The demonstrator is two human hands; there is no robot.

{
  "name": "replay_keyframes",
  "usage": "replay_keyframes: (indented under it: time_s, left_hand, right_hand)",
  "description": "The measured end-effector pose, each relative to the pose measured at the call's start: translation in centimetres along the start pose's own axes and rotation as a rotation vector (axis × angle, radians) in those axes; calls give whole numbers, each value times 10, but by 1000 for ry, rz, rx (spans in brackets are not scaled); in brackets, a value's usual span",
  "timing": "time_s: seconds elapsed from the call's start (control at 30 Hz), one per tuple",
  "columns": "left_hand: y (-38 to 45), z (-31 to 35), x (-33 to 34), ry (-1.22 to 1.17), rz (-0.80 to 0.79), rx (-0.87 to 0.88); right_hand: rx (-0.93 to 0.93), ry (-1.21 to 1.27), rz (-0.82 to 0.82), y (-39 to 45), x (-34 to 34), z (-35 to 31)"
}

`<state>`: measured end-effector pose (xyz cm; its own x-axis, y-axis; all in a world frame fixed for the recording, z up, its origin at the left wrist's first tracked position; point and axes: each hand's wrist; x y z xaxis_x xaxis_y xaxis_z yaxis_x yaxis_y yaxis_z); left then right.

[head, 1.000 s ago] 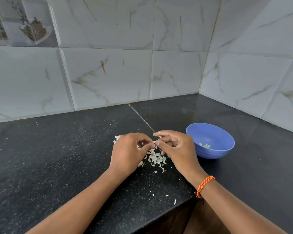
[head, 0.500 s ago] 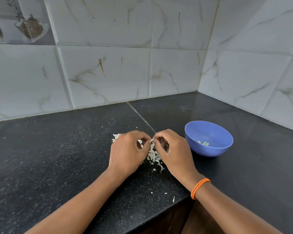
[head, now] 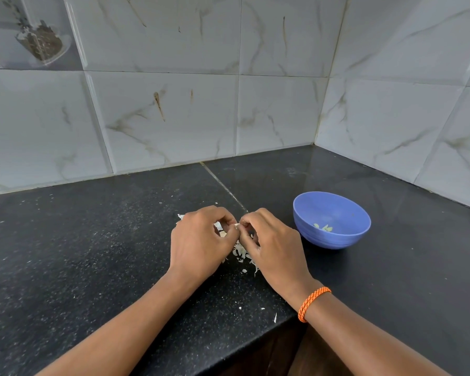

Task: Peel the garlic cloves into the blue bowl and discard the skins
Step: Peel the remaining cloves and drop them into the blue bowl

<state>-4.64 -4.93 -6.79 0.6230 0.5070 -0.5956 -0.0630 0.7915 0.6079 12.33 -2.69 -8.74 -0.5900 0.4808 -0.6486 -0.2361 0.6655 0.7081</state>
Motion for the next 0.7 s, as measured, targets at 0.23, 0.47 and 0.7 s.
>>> replay_keyframes:
  time_s: [0.23,0.47,0.7]
  left_hand:
    - [1,2,0,-40,9,-59]
    - [1,3,-2,-199,7,-121]
    - [2,2,-3,-430,-92,-159]
  right_hand:
    - [-37,-8,35,-1,0,-2]
    - [53,219,26,3,2,2]
    - [235,544,-2,9,-3,8]
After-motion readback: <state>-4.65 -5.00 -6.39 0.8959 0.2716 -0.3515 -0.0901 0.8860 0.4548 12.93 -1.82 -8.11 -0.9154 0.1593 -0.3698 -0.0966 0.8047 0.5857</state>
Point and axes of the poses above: each hand's wrist, its own y-axis towards the middle knuckle, its own x-axis out of the palm, z = x × y, and after that the axes turned 5 degrees about x, right-handed
